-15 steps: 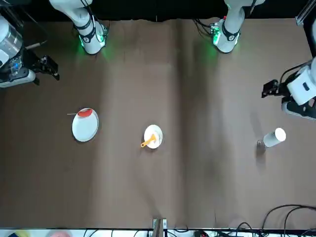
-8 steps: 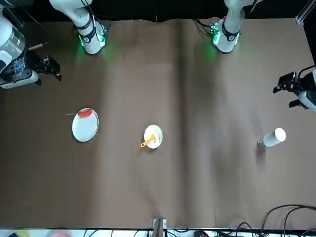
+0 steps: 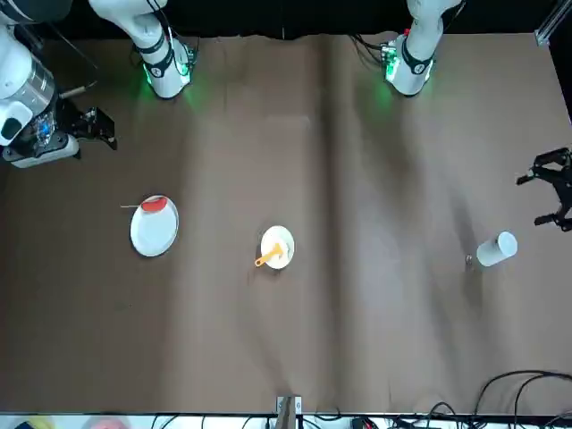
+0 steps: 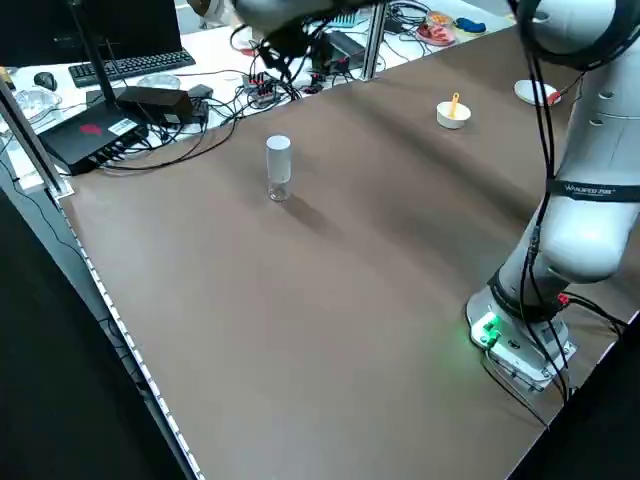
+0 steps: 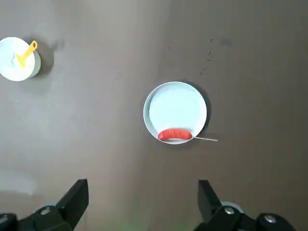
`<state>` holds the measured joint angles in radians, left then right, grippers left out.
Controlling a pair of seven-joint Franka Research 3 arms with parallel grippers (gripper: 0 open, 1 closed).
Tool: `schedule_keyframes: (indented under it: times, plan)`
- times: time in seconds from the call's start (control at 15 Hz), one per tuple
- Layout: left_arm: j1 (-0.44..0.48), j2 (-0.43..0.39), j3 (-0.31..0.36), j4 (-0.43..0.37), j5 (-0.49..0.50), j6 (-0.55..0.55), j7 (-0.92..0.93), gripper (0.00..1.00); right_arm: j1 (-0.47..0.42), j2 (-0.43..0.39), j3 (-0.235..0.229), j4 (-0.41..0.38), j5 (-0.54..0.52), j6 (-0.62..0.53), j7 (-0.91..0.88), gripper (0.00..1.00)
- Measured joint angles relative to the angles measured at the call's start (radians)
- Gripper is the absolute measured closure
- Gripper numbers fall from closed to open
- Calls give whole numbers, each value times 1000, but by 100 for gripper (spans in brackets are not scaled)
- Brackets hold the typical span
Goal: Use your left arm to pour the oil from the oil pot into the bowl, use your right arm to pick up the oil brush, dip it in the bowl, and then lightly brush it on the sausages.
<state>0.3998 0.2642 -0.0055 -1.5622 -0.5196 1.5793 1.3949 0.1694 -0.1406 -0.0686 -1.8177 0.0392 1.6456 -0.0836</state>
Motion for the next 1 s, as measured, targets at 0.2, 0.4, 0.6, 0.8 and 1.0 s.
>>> schedule_keyframes:
  times: [0.2,0.4,0.6,0.8,1.0]
  plan:
    - [77,56,-1,5,-115,-1,189,0,-9,0,-11,0,0,-3,0,0]
    - [164,147,-2,5,-268,-3,412,0,-12,0,-12,0,0,-14,0,0]
    - [228,239,-3,8,-320,-21,558,0,-12,0,-12,-1,0,-17,0,0]
    - [263,325,-3,12,-424,-22,722,0,-13,0,-12,-1,0,-16,0,0]
    - [282,384,-3,16,-473,-22,781,0,-13,0,-12,0,0,-8,0,0]
